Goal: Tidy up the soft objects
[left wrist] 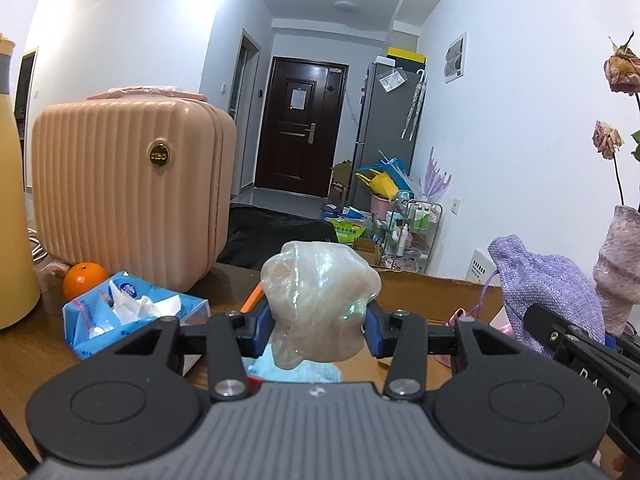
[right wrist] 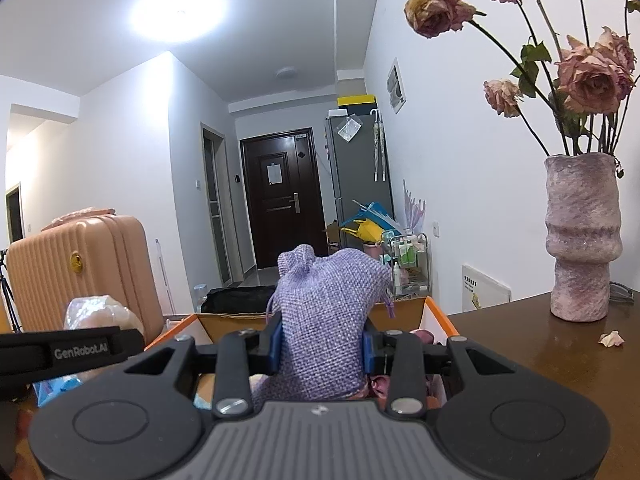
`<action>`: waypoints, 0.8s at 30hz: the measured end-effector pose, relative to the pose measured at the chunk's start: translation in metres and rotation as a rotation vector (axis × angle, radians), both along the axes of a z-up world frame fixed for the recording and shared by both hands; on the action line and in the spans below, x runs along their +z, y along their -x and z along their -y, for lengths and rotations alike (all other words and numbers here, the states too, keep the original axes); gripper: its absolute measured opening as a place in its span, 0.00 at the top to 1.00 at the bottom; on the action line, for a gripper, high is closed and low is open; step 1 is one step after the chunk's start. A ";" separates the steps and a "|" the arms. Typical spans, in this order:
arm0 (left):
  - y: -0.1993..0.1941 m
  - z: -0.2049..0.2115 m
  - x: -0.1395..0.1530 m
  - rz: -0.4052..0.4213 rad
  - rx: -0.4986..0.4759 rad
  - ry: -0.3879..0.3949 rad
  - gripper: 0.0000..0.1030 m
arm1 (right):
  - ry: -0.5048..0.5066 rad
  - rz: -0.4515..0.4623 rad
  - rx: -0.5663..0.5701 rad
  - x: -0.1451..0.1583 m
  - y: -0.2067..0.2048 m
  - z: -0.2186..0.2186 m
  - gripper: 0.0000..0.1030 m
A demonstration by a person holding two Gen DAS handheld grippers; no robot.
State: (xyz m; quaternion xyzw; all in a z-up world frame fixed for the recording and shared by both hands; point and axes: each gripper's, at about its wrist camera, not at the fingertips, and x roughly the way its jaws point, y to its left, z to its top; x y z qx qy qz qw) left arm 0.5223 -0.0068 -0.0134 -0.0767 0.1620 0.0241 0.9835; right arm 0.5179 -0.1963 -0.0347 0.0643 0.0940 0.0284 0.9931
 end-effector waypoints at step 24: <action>-0.042 0.003 -0.005 -0.003 0.006 -0.040 0.56 | 0.042 -0.072 0.026 -0.005 -0.040 -0.007 0.66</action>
